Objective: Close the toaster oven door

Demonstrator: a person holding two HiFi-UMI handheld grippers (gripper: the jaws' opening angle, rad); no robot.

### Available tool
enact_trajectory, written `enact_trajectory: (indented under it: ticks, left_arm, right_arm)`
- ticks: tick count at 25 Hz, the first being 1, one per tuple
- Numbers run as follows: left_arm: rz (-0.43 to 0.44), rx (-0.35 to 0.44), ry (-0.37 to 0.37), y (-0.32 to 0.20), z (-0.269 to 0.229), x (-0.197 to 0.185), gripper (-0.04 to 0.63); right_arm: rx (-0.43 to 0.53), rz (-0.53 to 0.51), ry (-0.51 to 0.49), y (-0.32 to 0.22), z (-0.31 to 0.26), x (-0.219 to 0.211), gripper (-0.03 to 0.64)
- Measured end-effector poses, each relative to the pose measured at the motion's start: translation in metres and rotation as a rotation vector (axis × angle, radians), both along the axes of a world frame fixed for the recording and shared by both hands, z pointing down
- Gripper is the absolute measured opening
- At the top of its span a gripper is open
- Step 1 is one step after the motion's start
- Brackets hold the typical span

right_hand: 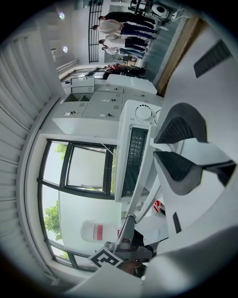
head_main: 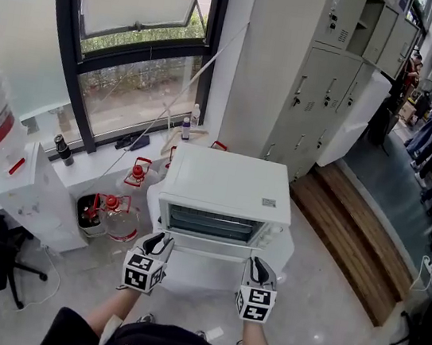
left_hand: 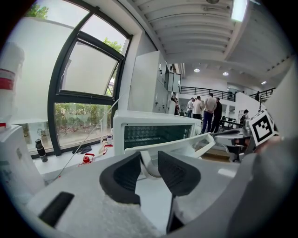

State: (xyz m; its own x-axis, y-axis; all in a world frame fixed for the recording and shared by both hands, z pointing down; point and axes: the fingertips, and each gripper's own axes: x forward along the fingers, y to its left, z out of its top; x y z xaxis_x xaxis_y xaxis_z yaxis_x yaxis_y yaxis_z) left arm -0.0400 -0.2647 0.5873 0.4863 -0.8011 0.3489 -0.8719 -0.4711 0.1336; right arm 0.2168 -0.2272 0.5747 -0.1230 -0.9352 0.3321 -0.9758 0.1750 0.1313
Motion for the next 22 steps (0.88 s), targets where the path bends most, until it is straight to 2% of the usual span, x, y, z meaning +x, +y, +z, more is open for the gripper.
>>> enact_trajectory:
  ticks: [10,22]
  left_arm:
    - [-0.008,0.017,0.004,-0.019,-0.011,0.000,0.127]
    - [-0.019,0.036,-0.004,-0.037,-0.021,0.002,0.123]
  right_arm:
    - [0.027,-0.003,0.062,-0.018,-0.011,-0.004,0.034]
    - [0.043,0.007,0.067,-0.038,-0.021,-0.004,0.003]
